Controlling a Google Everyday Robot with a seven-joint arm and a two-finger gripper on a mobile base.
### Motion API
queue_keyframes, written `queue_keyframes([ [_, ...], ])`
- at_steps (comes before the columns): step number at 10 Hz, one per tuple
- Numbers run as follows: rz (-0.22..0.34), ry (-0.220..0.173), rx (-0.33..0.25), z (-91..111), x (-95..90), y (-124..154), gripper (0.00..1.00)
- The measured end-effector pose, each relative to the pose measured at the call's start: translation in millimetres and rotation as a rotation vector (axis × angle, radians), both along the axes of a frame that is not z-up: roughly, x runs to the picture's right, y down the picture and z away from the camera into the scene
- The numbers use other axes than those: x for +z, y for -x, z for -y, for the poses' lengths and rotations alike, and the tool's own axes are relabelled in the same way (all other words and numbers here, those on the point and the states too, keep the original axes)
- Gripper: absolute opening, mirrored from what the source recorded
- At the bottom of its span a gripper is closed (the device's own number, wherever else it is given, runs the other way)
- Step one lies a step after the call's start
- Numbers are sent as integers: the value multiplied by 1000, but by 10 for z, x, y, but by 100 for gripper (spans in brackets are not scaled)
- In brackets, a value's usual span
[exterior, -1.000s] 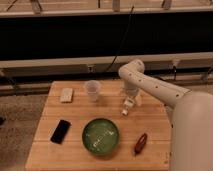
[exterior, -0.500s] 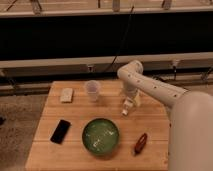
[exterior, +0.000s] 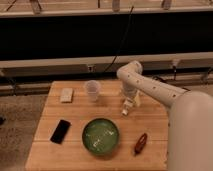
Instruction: Place the bottle in the ceramic bowl
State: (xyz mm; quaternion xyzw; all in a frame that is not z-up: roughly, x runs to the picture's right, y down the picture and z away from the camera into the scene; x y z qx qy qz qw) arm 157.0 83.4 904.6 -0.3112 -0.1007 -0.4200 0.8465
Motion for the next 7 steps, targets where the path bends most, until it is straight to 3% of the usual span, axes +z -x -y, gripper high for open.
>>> queue_keyframes([
  [7, 16, 9, -24, -25, 33, 26, 80],
])
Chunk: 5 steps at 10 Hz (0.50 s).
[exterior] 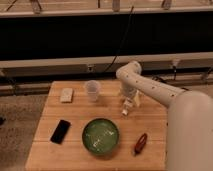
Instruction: Place the bottle in the ceramic bowl
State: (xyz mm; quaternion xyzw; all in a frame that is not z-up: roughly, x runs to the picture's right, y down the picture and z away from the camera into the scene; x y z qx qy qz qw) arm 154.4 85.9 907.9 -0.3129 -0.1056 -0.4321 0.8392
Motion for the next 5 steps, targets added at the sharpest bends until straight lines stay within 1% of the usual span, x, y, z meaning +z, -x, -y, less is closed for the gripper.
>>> queue_keyframes([
  [5, 12, 7, -19, -29, 18, 27, 80],
])
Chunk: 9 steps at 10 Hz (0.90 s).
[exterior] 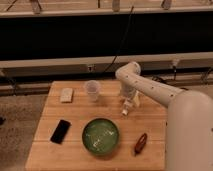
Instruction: Place the bottle in the ceramic bowl
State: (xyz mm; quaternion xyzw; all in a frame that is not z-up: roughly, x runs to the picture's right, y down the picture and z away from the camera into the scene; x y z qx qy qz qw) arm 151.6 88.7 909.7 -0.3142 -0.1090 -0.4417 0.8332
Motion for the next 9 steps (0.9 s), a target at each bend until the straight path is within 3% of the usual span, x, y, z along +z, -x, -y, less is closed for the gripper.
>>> queue_keyframes([
  [9, 13, 5, -32, -52, 23, 42, 80],
])
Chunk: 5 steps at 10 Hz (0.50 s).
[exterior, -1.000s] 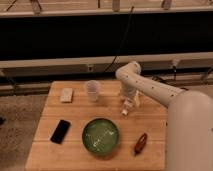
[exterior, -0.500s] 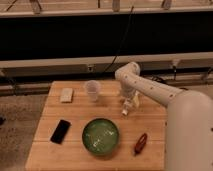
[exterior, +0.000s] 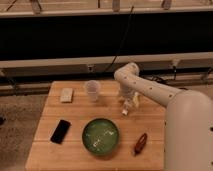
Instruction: Place the bottle in the ceramic bowl
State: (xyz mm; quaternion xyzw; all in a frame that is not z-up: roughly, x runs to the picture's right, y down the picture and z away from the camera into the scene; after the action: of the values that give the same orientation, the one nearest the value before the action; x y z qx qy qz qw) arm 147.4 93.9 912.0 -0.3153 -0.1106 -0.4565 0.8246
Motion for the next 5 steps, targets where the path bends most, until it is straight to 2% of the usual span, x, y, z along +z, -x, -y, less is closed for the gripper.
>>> queue_keyframes([
  [2, 2, 0, -8, -10, 4, 8, 73],
  [3, 2, 1, -11, -14, 4, 13, 66],
  [5, 3, 1, -21, -24, 5, 25, 43],
])
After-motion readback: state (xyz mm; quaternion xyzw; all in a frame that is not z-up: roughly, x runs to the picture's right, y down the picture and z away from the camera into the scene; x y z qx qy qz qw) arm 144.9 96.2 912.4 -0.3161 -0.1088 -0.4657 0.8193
